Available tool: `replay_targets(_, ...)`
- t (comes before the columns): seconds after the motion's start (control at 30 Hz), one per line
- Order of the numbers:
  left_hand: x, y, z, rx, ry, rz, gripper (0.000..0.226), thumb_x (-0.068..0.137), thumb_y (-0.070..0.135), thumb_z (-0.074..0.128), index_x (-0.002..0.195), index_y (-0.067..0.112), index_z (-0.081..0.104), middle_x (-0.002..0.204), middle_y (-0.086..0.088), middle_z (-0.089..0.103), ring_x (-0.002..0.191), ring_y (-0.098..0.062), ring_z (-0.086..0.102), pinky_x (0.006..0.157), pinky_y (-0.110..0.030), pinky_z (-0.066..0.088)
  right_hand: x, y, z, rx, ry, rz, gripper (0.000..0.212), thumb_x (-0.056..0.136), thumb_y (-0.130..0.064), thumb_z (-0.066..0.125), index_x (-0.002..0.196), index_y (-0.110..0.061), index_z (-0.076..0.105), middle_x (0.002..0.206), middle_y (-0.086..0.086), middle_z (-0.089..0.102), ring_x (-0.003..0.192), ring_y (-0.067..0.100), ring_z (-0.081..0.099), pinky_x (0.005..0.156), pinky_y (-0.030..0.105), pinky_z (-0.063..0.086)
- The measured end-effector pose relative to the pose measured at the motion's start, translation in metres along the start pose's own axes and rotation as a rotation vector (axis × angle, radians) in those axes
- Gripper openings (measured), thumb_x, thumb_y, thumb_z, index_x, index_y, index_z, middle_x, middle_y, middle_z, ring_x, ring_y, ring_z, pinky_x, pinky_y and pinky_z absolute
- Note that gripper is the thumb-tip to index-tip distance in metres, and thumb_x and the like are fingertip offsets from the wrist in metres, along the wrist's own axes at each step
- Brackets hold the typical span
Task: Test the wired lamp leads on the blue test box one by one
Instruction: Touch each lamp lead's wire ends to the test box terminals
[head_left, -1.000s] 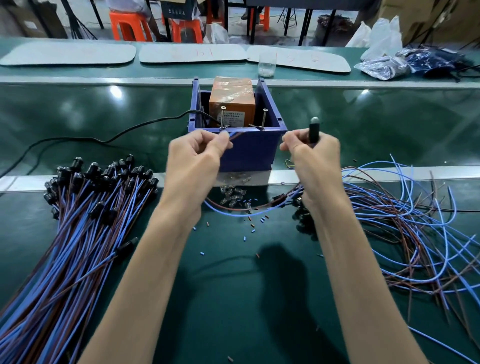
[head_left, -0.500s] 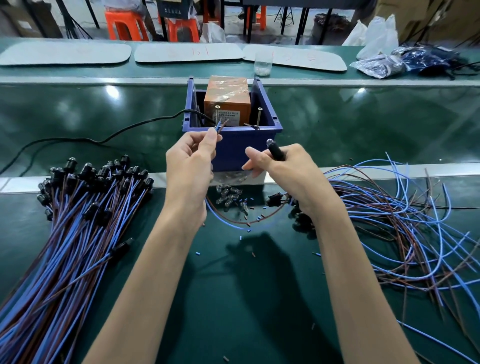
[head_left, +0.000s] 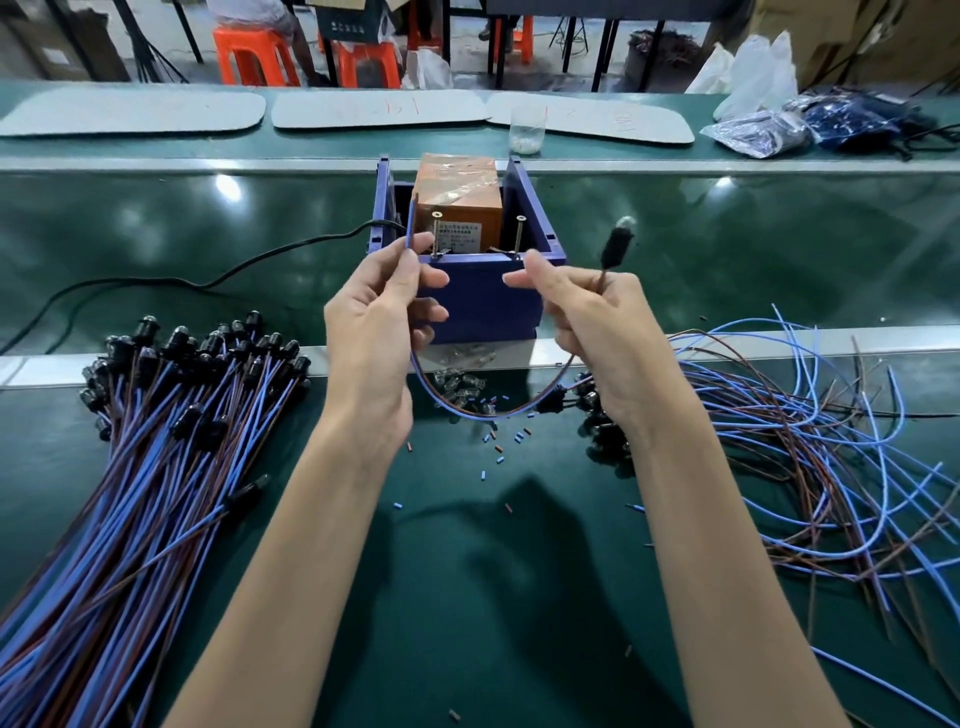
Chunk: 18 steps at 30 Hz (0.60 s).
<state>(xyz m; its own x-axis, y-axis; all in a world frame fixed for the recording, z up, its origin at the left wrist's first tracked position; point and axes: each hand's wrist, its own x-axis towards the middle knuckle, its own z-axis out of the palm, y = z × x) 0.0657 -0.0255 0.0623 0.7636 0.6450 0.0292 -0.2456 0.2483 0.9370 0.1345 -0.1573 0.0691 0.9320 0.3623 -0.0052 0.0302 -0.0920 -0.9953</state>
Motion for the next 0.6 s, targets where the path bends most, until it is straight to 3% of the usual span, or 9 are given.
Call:
replay_targets(0.1,-0.004,0.0,0.004,-0.02,0.012,0.024,0.014,0.098,0.014,0.052,0.089,0.02,0.06,0.066,0.011,0.069,0.05,-0.002,0.05,0.051,-0.012,0.036,-0.002,0.0,0.002,0.111,-0.081,-0.014,0.052,0.1,-0.049,0.038,0.088,-0.018,0.078,0.068,-0.002,0.056,0.058,0.004,0.041,0.049,0.01,0.032)
replay_targets(0.2,-0.008,-0.001,0.01,-0.069,0.024,0.001,0.014,0.097,0.015,0.055,0.084,0.022,0.056,0.07,0.011,0.071,0.057,0.0,0.055,0.059,-0.014,0.039,-0.002,0.0,0.007,0.087,-0.209,-0.013,0.069,0.1,-0.056,0.021,0.091,-0.019,0.078,0.074,-0.005,0.063,0.054,0.008,0.04,0.044,0.01,0.029)
replay_targets(0.3,-0.012,-0.004,0.017,-0.162,0.006,-0.042,0.018,0.094,0.012,0.058,0.078,0.021,0.057,0.066,0.013,0.067,0.06,0.002,0.058,0.057,-0.013,0.041,-0.005,0.003,0.018,0.064,-0.214,-0.058,0.045,0.1,-0.045,0.042,0.088,-0.02,0.077,0.068,-0.008,0.065,0.048,0.002,0.037,0.043,0.009,0.028)
replay_targets(0.43,-0.013,-0.006,0.02,-0.277,-0.006,-0.137,0.019,0.092,0.01,0.06,0.075,0.018,0.058,0.059,0.012,0.062,0.053,0.0,0.056,0.051,-0.014,0.043,-0.007,0.008,0.024,0.157,-0.239,-0.101,0.009,0.089,-0.008,0.066,0.086,-0.006,0.073,0.061,-0.007,0.067,0.046,-0.002,0.05,0.048,0.007,0.038)
replay_targets(0.6,-0.009,-0.01,0.021,-0.339,0.036,-0.263,0.02,0.089,0.017,0.063,0.07,0.023,0.065,0.058,0.012,0.057,0.056,-0.002,0.05,0.056,-0.014,0.04,-0.006,0.01,0.024,0.192,-0.213,-0.086,0.007,0.084,0.006,0.066,0.085,0.0,0.07,0.059,-0.007,0.068,0.048,-0.002,0.058,0.049,0.007,0.042)
